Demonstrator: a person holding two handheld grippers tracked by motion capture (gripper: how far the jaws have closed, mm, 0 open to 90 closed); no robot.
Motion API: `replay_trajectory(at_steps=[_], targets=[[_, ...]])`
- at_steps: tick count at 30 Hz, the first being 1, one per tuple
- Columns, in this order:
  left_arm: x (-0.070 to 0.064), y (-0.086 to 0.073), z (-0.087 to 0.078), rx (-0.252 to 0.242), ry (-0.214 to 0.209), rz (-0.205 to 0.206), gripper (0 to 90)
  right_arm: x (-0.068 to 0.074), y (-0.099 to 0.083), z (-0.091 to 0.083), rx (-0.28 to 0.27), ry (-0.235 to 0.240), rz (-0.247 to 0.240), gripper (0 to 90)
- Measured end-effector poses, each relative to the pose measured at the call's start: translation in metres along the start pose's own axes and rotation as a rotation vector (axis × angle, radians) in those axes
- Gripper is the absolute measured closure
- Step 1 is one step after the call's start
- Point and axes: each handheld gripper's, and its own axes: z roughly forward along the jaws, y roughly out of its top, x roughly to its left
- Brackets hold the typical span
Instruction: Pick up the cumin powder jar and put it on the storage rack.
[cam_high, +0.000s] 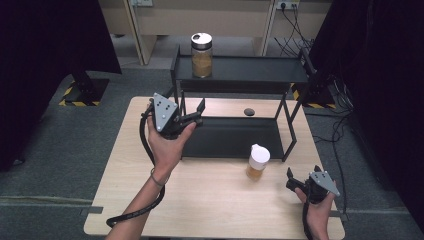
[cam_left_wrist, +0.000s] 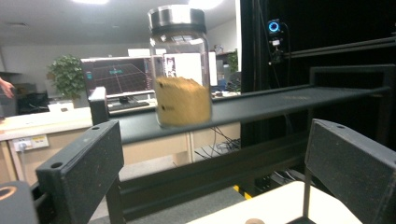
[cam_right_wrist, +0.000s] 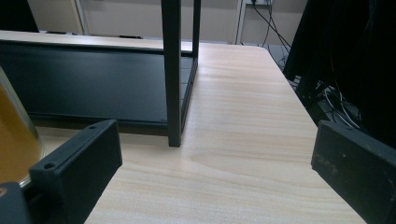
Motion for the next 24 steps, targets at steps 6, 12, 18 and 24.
replay_trajectory(at_steps=[6, 12, 18, 24], targets=[[-0.005, -0.022, -0.011, 0.005, -0.022, -0.001, 3.5, 0.001, 0.0, 0.0, -0.002, -0.003, -0.009, 2.1], [-0.008, -0.041, -0.02, 0.0, -0.023, -0.004, 3.5, 0.001, 0.0, 0.0, -0.002, -0.003, -0.009, 2.0], [-0.01, -0.05, -0.024, -0.001, -0.026, -0.008, 3.5, 0.001, 0.0, 0.0, -0.001, -0.002, -0.007, 2.0], [-0.014, -0.06, -0.03, 0.002, -0.032, 0.003, 3.5, 0.0, 0.0, 0.0, -0.002, -0.001, -0.007, 2.1]])
